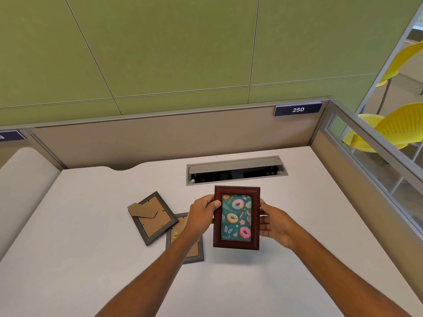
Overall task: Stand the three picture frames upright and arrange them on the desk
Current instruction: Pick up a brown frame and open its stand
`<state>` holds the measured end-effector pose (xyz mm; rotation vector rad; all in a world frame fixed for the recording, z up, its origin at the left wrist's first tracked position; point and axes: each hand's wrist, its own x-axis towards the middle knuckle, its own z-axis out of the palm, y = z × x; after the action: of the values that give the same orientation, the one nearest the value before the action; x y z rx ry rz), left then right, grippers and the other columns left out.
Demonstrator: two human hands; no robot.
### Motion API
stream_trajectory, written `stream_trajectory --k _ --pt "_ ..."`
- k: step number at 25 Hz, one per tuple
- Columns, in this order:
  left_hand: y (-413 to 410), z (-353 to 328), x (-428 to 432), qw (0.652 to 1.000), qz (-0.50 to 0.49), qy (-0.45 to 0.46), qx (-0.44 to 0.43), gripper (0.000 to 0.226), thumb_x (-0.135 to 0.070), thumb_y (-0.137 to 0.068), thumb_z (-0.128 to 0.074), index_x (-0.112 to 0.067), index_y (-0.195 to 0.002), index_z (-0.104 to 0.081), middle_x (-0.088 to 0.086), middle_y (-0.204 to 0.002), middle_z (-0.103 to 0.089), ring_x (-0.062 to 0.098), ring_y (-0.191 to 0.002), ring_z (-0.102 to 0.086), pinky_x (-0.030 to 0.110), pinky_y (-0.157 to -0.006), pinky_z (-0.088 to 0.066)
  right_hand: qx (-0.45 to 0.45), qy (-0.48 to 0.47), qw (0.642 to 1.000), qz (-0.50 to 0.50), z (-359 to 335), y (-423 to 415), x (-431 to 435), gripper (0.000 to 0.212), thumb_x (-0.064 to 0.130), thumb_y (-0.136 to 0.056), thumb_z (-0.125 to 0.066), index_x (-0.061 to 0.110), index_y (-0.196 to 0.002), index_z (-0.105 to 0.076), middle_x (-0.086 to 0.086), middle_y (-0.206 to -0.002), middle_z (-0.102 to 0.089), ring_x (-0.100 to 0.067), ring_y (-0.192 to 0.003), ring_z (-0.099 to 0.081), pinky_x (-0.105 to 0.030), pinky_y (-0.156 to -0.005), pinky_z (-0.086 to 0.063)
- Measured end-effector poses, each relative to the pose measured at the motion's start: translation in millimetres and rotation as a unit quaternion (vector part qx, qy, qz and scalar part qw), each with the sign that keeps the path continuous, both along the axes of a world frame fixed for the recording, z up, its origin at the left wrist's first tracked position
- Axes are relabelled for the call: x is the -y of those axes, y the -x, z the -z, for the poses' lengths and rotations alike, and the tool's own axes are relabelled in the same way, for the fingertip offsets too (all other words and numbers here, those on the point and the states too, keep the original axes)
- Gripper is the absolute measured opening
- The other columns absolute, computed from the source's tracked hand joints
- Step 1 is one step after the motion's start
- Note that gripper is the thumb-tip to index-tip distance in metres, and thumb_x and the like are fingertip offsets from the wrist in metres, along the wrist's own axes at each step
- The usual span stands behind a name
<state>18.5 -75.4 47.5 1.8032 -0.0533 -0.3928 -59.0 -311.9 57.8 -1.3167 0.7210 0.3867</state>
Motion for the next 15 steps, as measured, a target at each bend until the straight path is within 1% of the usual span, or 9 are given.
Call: stream_trajectory --k 3,7,11,13,15 --pt "2.4 -2.8 4.9 1.000 -0.010 0.012 -0.021 0.022 -0.024 -0.113 -0.055 -0.016 -0.123 -0.074 0.003 -0.111 -0.083 0.019 -0.105 -0.081 0.043 -0.083 -0.071 -0.019 -0.047 0.999 -0.007 3.4 -0.7 -1.3 0.063 0.069 -0.104 -0.042 0.018 -0.124 -0.071 -0.015 -0.116 -0.083 -0.034 -0.113 -0.077 -0.044 -0.088 -0.065" --pt "5.7 -2.9 15.1 0.999 -0.004 0.019 -0.027 0.023 -0.024 -0.113 -0.054 -0.017 -0.125 -0.073 0.002 -0.113 -0.083 0.016 -0.104 -0.080 0.032 -0.076 -0.069 -0.017 -0.097 0.995 0.022 11.7 -1.8 3.2 0.066 0.071 -0.103 -0.038 0.021 -0.130 -0.071 -0.013 -0.123 -0.081 -0.034 -0.119 -0.075 -0.051 -0.099 -0.061" --pt "7.3 0.0 30.1 0.999 0.010 0.025 -0.026 0.023 -0.022 -0.113 -0.054 -0.022 -0.123 -0.075 -0.003 -0.110 -0.084 0.013 -0.101 -0.081 0.028 -0.072 -0.068 -0.008 -0.114 0.992 0.044 23.0 -2.0 17.6 0.068 0.071 -0.103 -0.036 0.022 -0.134 -0.071 -0.012 -0.126 -0.080 -0.035 -0.122 -0.074 -0.057 -0.107 -0.057" --pt "7.2 2.6 40.0 0.999 0.014 0.029 -0.027 0.023 -0.021 -0.113 -0.054 -0.023 -0.122 -0.075 -0.004 -0.109 -0.084 0.013 -0.101 -0.081 0.028 -0.073 -0.068 -0.002 -0.115 0.992 0.051 27.6 -2.9 27.4 0.068 0.071 -0.103 -0.036 0.022 -0.135 -0.071 -0.012 -0.128 -0.079 -0.036 -0.124 -0.073 -0.056 -0.106 -0.058" --pt "6.0 5.3 52.3 0.999 0.016 0.034 -0.028 0.023 -0.021 -0.113 -0.055 -0.022 -0.124 -0.075 -0.003 -0.112 -0.083 0.015 -0.104 -0.080 0.028 -0.075 -0.068 0.007 -0.111 0.992 0.062 31.5 -4.8 38.5 0.067 0.071 -0.104 -0.037 0.023 -0.134 -0.072 -0.011 -0.126 -0.080 -0.035 -0.122 -0.074 -0.052 -0.100 -0.061"
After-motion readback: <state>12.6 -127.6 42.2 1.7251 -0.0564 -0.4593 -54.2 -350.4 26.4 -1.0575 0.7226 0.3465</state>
